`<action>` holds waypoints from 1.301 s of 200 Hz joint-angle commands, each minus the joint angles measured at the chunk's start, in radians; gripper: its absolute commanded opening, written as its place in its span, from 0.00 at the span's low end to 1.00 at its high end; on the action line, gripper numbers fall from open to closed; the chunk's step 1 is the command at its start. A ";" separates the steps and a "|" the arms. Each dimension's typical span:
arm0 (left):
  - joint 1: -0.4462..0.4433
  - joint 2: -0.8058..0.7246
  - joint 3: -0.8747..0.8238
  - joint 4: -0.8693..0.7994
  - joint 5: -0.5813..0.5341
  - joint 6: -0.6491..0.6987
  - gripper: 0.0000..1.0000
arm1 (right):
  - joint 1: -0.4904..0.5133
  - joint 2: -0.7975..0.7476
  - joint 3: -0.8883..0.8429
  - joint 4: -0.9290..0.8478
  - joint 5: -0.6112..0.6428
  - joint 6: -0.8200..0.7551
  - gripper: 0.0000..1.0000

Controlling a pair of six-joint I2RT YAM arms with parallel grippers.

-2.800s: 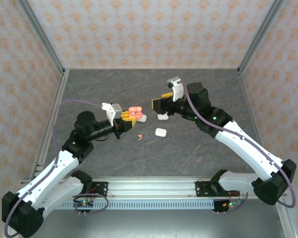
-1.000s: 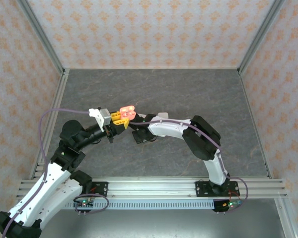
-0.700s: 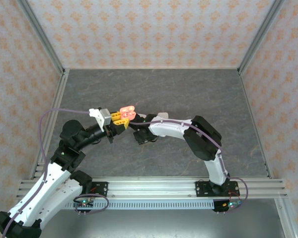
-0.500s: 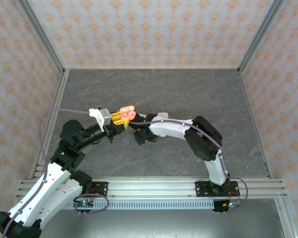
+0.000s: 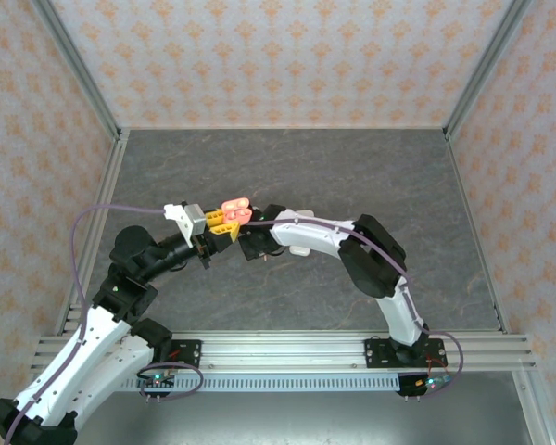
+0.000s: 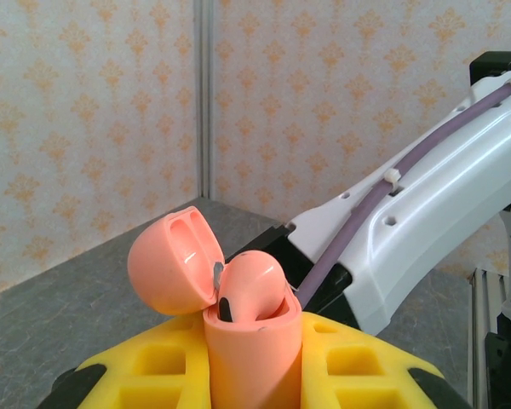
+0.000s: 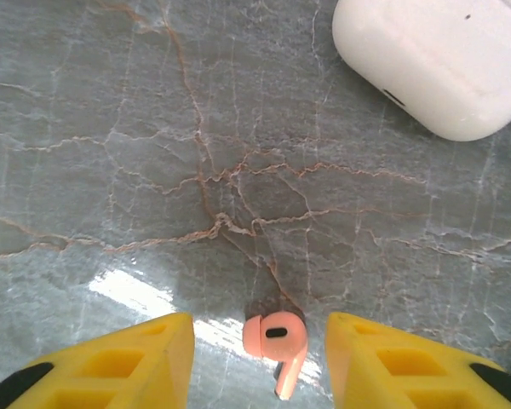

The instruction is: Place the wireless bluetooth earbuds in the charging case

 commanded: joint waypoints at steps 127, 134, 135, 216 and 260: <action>-0.010 -0.013 0.032 -0.003 -0.008 0.016 0.00 | -0.004 0.040 0.011 -0.072 0.014 -0.015 0.32; -0.010 -0.011 0.031 -0.004 -0.008 0.016 0.00 | -0.003 0.037 0.005 -0.070 0.017 -0.016 0.31; -0.010 -0.011 0.031 -0.003 -0.008 0.016 0.00 | -0.004 0.038 0.005 -0.071 0.017 -0.015 0.31; -0.011 -0.008 0.036 -0.002 -0.005 0.012 0.00 | -0.013 -0.049 -0.055 -0.009 0.043 -0.024 0.24; -0.011 0.007 0.013 0.080 -0.008 -0.040 0.00 | -0.063 -0.334 -0.226 0.131 0.051 -0.024 0.24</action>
